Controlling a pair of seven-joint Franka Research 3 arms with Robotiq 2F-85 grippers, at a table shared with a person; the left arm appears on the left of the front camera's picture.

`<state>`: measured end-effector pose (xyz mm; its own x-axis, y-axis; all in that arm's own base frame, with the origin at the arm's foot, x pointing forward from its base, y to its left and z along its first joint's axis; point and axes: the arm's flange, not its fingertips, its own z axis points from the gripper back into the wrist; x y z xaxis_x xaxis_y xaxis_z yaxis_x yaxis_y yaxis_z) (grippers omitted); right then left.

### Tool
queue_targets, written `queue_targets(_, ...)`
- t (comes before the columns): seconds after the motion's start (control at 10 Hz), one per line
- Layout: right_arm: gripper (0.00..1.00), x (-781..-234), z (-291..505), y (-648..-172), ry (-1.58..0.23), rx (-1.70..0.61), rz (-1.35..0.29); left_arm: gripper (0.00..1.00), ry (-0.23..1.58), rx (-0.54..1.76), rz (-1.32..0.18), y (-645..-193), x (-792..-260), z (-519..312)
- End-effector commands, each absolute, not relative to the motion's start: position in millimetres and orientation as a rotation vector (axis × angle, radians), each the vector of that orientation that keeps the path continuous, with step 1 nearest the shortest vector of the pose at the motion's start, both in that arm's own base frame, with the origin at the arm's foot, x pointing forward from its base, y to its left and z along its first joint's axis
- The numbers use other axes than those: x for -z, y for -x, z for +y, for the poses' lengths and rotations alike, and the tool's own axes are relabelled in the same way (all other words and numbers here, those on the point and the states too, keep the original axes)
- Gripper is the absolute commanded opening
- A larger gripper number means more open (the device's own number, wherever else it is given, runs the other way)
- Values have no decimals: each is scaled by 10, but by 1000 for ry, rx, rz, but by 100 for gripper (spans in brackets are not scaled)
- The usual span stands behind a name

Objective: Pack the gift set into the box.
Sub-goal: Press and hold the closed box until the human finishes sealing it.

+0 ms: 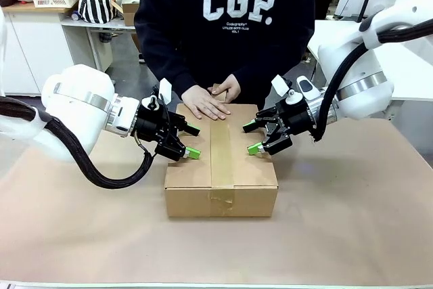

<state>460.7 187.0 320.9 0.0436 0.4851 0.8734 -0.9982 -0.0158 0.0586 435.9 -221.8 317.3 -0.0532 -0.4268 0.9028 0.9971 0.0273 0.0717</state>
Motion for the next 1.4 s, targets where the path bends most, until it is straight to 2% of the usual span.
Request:
queue_targets(0.0, 100, -3189, 1890, -4606, -872, -1390, -775, 100, 822, 1407, -946, -4343, -3143, -2204)
queue_targets(1.3, 100, -3189, 1890, -4606, -872, -1390, -775, 100, 822, 1407, -946, -4343, -3143, -2204)
